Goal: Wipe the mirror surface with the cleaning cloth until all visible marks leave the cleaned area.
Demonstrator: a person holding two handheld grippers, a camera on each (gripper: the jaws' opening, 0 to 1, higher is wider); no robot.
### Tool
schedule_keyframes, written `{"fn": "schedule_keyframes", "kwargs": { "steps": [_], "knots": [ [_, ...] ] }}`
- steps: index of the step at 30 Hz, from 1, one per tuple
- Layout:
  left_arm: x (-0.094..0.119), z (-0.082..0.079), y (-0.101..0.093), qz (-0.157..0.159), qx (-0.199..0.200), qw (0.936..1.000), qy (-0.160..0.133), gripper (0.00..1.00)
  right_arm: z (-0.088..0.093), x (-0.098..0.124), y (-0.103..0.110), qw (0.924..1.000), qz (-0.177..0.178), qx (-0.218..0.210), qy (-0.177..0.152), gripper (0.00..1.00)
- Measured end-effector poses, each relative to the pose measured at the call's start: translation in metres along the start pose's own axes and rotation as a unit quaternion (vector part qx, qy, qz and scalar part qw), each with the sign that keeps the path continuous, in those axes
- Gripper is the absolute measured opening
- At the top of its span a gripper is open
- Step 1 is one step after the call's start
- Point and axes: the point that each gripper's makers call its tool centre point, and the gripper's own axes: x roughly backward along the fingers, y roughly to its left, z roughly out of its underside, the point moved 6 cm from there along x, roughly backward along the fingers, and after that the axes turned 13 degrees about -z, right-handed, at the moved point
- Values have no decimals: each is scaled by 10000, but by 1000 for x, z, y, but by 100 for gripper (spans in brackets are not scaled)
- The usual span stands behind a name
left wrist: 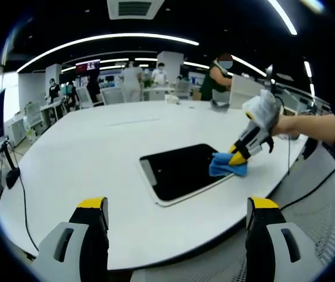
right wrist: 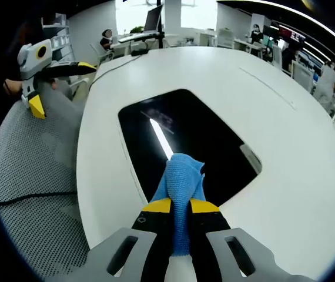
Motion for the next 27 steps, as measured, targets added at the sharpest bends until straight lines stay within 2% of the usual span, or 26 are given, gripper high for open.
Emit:
{"fn": "schedule_keyframes", "kwargs": {
  "steps": [4, 12, 21, 27],
  "knots": [
    [1, 0, 1, -60, 2, 10000, -50, 99, -1, -1, -10, 10000, 23, -37, -16, 4],
    [1, -1, 1, -40, 8, 10000, -61, 98, -6, -2, -22, 9996, 207, 17, 179, 4],
    [1, -1, 0, -22, 21, 10000, -92, 97, -7, -1, -36, 9993, 322, -7, 181, 4],
    [1, -1, 0, -14, 24, 10000, -79, 97, -12, -2, -45, 9981, 448, 185, 382, 4]
  ]
}}
